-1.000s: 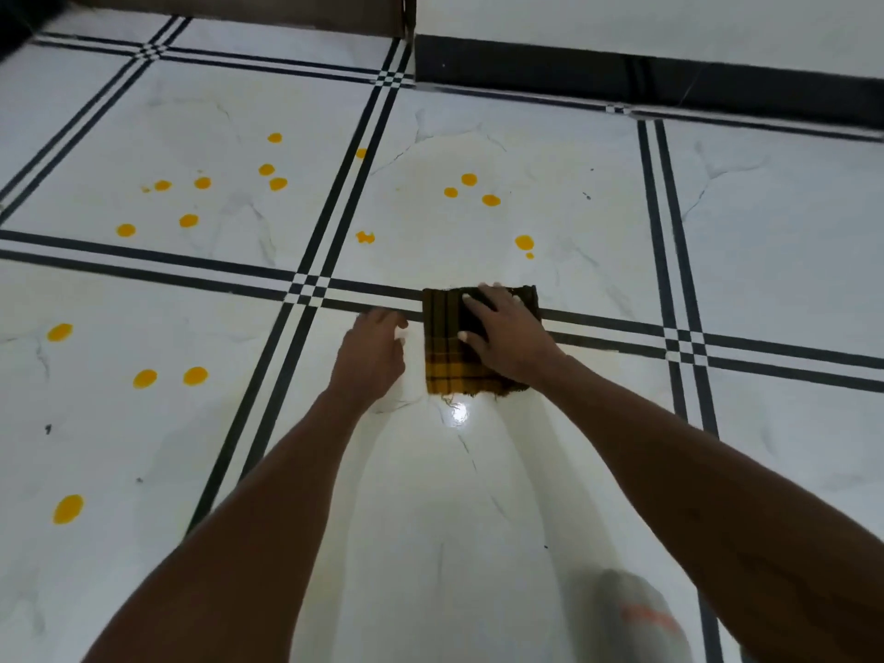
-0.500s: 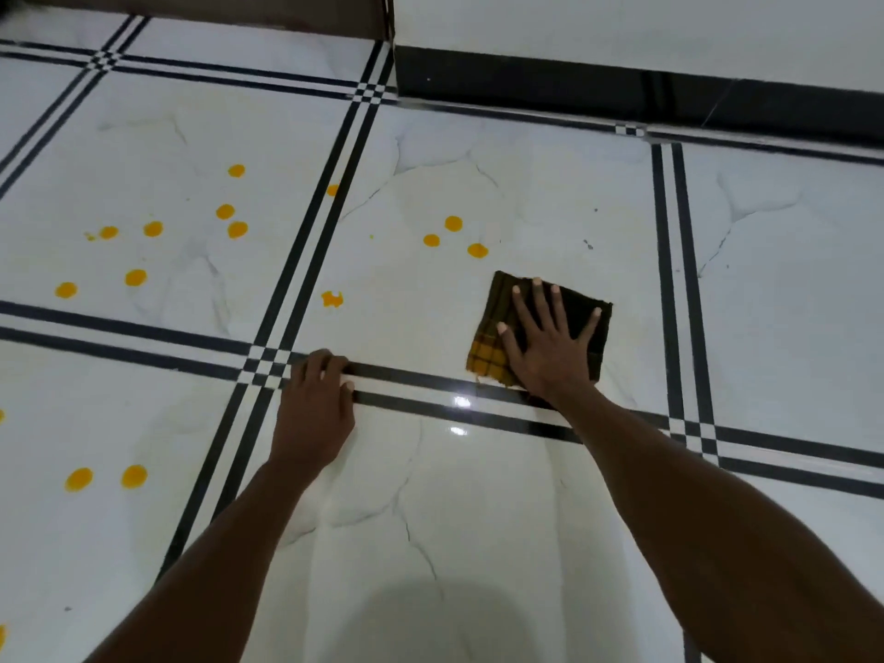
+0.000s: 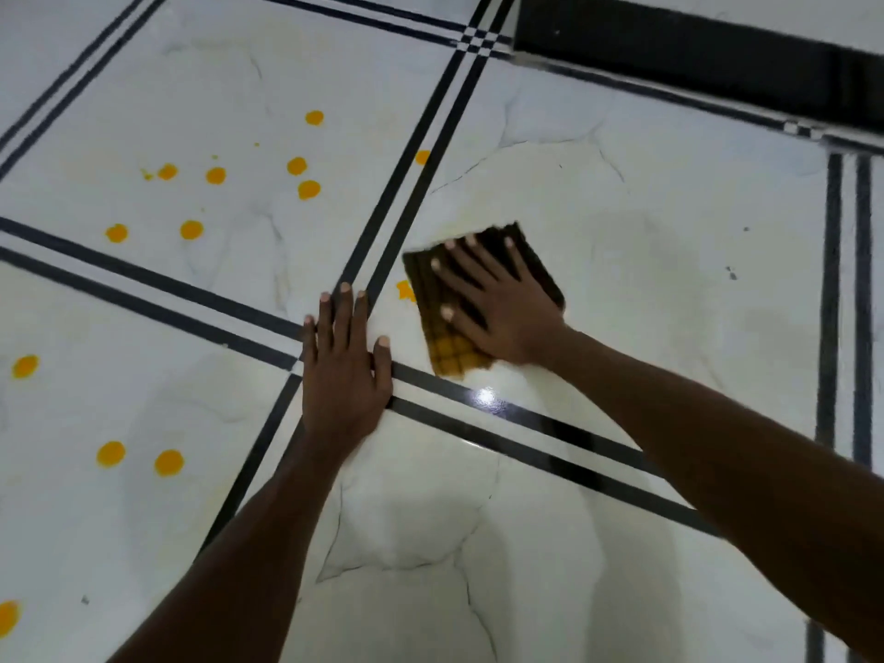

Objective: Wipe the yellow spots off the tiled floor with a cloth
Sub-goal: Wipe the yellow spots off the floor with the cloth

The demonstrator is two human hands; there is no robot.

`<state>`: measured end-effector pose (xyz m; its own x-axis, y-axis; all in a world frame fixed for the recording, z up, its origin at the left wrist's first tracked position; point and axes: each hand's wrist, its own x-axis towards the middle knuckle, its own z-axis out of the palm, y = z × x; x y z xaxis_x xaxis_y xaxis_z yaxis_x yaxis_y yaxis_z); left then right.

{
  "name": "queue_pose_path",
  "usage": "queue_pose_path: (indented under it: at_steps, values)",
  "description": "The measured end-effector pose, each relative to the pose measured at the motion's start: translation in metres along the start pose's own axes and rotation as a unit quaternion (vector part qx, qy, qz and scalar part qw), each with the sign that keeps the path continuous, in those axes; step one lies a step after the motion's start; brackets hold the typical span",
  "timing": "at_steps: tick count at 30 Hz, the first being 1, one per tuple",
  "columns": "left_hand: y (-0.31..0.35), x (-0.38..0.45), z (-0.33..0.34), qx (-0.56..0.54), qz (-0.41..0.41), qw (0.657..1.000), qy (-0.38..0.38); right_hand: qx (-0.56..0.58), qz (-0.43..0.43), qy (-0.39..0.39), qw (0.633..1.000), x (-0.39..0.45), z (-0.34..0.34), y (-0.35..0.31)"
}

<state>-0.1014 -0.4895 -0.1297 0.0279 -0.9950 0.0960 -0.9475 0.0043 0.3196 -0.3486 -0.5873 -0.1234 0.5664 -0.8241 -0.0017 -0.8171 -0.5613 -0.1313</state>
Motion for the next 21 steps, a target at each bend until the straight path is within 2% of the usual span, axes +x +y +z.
queue_pose_path:
  at_steps: [1, 2, 3, 5, 6, 7, 9, 12, 14, 16, 17, 18, 19, 21]
  values:
    - [0.001, -0.001, 0.0, -0.005, -0.007, 1.0, 0.001, -0.009, -0.032, -0.012, 0.999, -0.016, -0.004, 0.011]
    - [0.003, -0.002, 0.0, -0.002, -0.017, 1.0, 0.01, -0.016, -0.02, 0.001, 1.0, -0.021, -0.008, 0.031]
    - [0.002, -0.002, 0.0, 0.009, -0.025, 0.999, 0.023, -0.014, 0.035, 0.024, 0.999, -0.017, -0.011, 0.053]
    - [0.0, -0.003, 0.003, 0.038, -0.044, 0.997, 0.044, 0.009, 0.216, 0.032, 0.976, 0.016, -0.021, 0.085]
    - [0.002, -0.003, 0.005, 0.045, -0.052, 0.996, 0.052, 0.023, 0.278, 0.029, 0.96, 0.04, -0.024, 0.09]
    - [0.002, -0.004, 0.006, 0.046, -0.062, 0.995, 0.055, 0.036, 0.292, 0.021, 0.955, 0.066, -0.022, 0.081]
    - [0.001, -0.003, 0.007, 0.035, -0.078, 0.995, 0.059, 0.028, 0.216, 0.018, 0.976, 0.098, -0.017, 0.034]
    - [0.001, -0.004, 0.004, 0.028, -0.073, 0.996, 0.048, -0.028, -0.007, -0.014, 0.999, 0.076, -0.006, -0.037]
    - [-0.001, -0.006, 0.002, 0.027, -0.065, 0.997, 0.04, -0.046, -0.137, -0.04, 0.989, 0.026, -0.006, -0.04]
    - [-0.001, -0.006, 0.001, 0.02, -0.063, 0.997, 0.038, -0.064, -0.169, -0.054, 0.982, -0.022, -0.011, 0.0]
    - [0.0, -0.005, 0.001, 0.022, -0.067, 0.997, 0.042, -0.062, -0.132, -0.041, 0.988, -0.032, -0.016, 0.031]
    - [0.0, -0.005, 0.002, 0.023, -0.071, 0.996, 0.042, -0.05, -0.056, -0.015, 0.997, -0.034, -0.019, 0.06]
    - [0.001, -0.004, 0.003, 0.022, -0.071, 0.996, 0.041, -0.033, 0.055, 0.01, 0.998, -0.025, -0.024, 0.083]
    - [0.001, -0.004, 0.005, 0.028, -0.063, 0.996, 0.049, 0.021, 0.259, 0.027, 0.965, 0.019, -0.031, 0.096]
